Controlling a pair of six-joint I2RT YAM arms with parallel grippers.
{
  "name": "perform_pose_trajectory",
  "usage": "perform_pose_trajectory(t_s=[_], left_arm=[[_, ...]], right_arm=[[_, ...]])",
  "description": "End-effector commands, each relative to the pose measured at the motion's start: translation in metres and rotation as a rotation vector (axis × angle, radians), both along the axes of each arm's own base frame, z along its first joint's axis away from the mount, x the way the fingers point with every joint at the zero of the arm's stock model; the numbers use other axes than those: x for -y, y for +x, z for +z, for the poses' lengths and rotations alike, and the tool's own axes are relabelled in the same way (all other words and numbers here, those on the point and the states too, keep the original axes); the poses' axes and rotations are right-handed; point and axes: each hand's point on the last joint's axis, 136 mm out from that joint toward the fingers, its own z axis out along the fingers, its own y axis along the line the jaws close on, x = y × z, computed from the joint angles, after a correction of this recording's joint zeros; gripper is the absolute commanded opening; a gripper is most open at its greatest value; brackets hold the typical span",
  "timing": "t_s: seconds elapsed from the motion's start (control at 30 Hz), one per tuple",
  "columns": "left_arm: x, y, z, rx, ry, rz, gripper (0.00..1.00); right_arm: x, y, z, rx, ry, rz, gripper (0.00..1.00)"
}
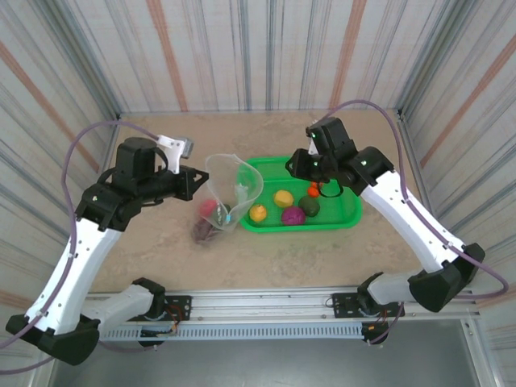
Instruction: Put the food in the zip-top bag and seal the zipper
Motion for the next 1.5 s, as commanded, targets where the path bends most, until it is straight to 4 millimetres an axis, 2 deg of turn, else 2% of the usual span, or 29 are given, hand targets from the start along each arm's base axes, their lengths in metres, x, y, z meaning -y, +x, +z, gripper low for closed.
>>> perform_pose_trajectory(t_s=[0.0, 0.1, 0.17, 0.2, 0.4, 0.57, 0.67, 0.77, 0.93, 1.17, 1.4, 1.47], left_arm=[[-0.016, -0.005, 0.017, 0.081, 0.068, 0.038, 0.00], [-0.021, -0.001, 0.025, 0.112, 0.093, 0.054, 0.00], [-0.022, 0.002, 0.029, 0.126, 0.108, 0.057, 0.00], [-0.023, 0.004, 0.030, 0.130, 0.116, 0.061, 0.00], [-0.026, 0.013, 0.038, 0.172, 0.136, 0.083, 0.00], [-0.033, 0.018, 0.045, 0.209, 0.175, 0.118, 0.00], [-0.038, 0.020, 0.051, 0.238, 0.208, 0.138, 0.00], [-0.033, 0.021, 0.048, 0.239, 0.240, 0.120, 0.00], [-0.020, 0.022, 0.030, 0.207, 0.255, 0.076, 0.00], [0.000, 0.018, -0.004, 0.104, 0.167, 0.022, 0.00], [0.006, 0.015, -0.013, 0.068, 0.126, 0.005, 0.00], [0.006, 0.014, -0.013, 0.069, 0.124, 0.006, 0.00]], right_arm=[[0.035, -0.009, -0.033, -0.043, -0.157, -0.031, 0.53], [0.054, -0.006, -0.056, -0.075, -0.231, -0.067, 0.68], [0.063, -0.001, -0.067, -0.085, -0.267, -0.090, 0.72], [0.066, 0.002, -0.072, -0.091, -0.279, -0.100, 0.79], [0.081, 0.028, -0.100, -0.133, -0.320, -0.174, 0.82], [0.089, 0.054, -0.128, -0.177, -0.329, -0.227, 0.79], [0.094, 0.064, -0.146, -0.204, -0.344, -0.251, 0.75], [0.098, 0.068, -0.162, -0.231, -0.339, -0.265, 0.69], [0.102, 0.069, -0.185, -0.276, -0.306, -0.276, 0.59], [0.100, 0.069, -0.203, -0.306, -0.271, -0.271, 0.46], [0.103, 0.072, -0.203, -0.295, -0.261, -0.263, 0.14], [0.104, 0.072, -0.204, -0.292, -0.265, -0.257, 0.08]])
